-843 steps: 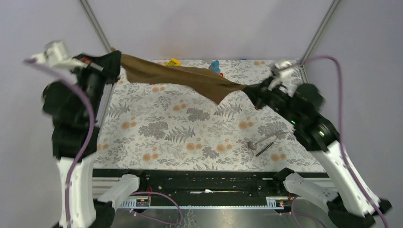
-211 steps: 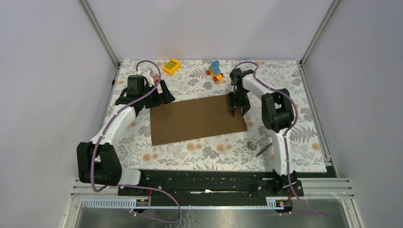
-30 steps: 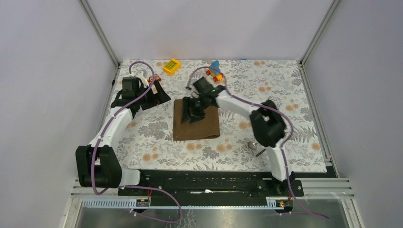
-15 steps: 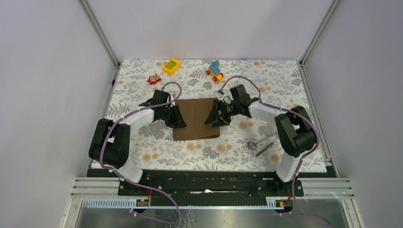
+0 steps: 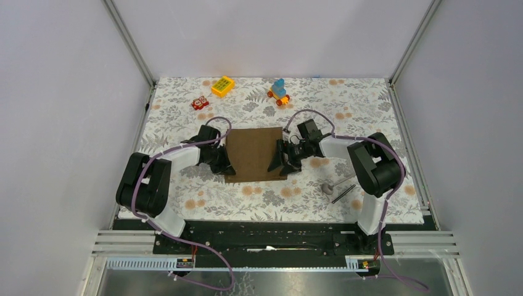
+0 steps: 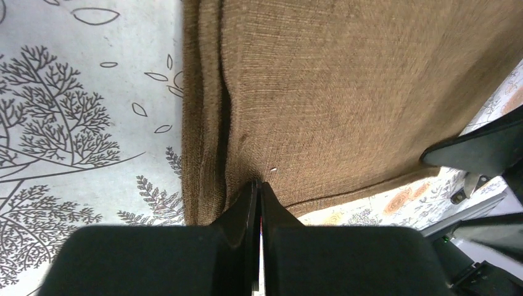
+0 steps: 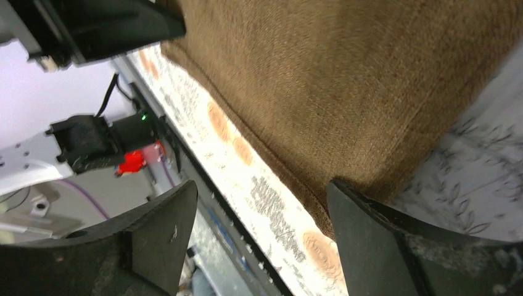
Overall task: Fold the napkin into a case and place the utensils inside
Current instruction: Smooth out the square-folded napkin at the center of the board.
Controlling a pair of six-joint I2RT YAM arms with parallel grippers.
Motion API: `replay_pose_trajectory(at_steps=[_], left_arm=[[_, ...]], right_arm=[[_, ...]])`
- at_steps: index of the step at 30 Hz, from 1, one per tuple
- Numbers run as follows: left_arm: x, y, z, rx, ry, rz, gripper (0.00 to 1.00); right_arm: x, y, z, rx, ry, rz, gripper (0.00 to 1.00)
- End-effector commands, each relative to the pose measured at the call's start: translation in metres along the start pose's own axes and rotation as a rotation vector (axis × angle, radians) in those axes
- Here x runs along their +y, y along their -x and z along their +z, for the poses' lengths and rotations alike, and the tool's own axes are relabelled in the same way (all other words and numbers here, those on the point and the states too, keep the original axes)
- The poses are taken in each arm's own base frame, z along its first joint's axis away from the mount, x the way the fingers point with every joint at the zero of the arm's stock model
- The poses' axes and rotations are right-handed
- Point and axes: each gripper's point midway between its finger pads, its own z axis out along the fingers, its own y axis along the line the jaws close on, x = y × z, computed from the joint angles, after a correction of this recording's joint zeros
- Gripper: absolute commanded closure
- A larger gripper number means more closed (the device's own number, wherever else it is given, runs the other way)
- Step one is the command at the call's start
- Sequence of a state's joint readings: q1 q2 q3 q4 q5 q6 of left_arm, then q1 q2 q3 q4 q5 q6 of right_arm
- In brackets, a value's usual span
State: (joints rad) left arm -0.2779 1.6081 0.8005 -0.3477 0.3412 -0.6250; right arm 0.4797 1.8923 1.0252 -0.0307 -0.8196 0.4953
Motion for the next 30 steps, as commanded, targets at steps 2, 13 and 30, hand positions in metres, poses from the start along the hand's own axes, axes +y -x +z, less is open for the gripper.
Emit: replay_pose_trajectory(at_steps=[2,13,30], left_arm=[[0.041,-0.009,0.011,0.007,0.137,-0.062,1.00],[0.043,-0.010,0.010,-0.008,0.122,-0.061,1.00],[-0.054,0.061,-0.057,-0.212,-0.215,0.022,0.67]], right_arm=[[-0.039,-0.027,-0.027,0.011,-0.263,-0.064,0.11],[0.021,-0.016,0.010,0.002,-0.051,-0.084,0.09],[0.042,0.052,-0.031,-0.175,-0.020,-0.119,0.08]])
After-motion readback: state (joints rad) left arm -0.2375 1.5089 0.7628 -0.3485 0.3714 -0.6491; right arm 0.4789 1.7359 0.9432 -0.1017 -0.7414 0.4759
